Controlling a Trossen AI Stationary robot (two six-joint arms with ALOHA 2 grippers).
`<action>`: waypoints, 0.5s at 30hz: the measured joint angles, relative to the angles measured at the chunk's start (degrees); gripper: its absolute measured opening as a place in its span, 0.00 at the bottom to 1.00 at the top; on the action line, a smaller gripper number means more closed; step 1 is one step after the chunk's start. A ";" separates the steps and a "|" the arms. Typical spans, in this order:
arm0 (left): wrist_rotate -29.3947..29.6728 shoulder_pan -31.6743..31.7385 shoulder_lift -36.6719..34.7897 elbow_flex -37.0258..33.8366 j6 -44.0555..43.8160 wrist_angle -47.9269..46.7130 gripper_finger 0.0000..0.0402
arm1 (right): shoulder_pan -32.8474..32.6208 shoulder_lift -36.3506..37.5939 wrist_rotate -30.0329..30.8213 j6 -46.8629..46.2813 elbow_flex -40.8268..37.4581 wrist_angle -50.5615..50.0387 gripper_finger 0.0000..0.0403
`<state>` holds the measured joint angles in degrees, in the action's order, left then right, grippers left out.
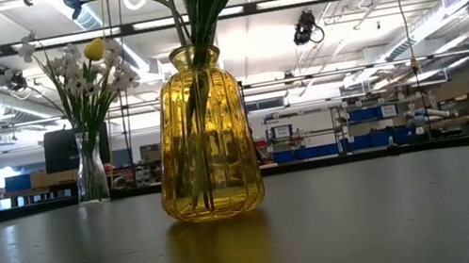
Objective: Sort flowers into vase by color
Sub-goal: Put the yellow flower into the transparent vase
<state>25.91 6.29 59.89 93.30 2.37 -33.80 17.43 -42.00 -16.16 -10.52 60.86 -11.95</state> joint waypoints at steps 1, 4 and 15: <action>0.37 0.05 -0.48 0.00 0.00 -0.54 0.03 | 0.00 0.01 -0.02 0.00 0.00 -0.06 0.33; 1.88 0.02 -2.19 0.00 0.41 -2.35 0.03 | 0.00 0.01 0.02 0.00 0.00 -0.06 0.34; 7.44 0.02 -9.69 -6.39 1.93 -6.78 0.02 | 0.00 -0.09 0.00 0.00 0.00 -0.10 0.33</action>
<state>33.35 6.31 50.20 86.90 4.30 -40.58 17.43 -42.09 -16.16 -10.52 60.86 -12.05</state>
